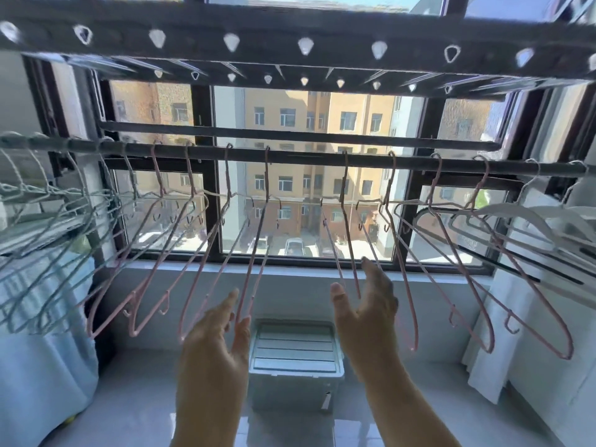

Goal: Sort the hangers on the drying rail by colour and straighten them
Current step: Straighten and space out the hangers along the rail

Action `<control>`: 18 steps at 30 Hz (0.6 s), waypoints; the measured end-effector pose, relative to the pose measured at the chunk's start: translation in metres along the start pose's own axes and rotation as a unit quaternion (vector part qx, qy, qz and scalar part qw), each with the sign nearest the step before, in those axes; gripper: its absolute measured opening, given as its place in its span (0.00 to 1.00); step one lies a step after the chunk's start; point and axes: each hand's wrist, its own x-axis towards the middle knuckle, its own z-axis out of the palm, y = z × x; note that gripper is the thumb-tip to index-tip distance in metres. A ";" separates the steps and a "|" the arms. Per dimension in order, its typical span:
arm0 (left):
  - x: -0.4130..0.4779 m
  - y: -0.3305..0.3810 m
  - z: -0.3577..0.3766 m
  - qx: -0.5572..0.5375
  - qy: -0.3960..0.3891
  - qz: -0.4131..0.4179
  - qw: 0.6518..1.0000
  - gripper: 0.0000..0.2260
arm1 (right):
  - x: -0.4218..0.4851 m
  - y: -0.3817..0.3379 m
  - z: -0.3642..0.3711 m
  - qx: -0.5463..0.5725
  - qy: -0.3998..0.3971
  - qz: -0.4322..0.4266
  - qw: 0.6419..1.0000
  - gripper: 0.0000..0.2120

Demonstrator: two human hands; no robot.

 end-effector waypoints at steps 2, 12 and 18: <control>0.000 -0.006 0.001 0.004 -0.031 0.004 1.000 0.18 | -0.006 -0.009 0.010 0.000 -0.027 -0.052 0.998 0.27; 0.002 -0.016 0.009 -0.019 -0.080 -0.009 0.997 0.14 | 0.005 -0.036 0.076 0.198 -0.273 0.063 0.939 0.21; -0.006 -0.007 0.031 -0.031 -0.120 0.030 0.992 0.21 | 0.022 -0.031 0.068 0.322 -0.234 0.127 0.909 0.14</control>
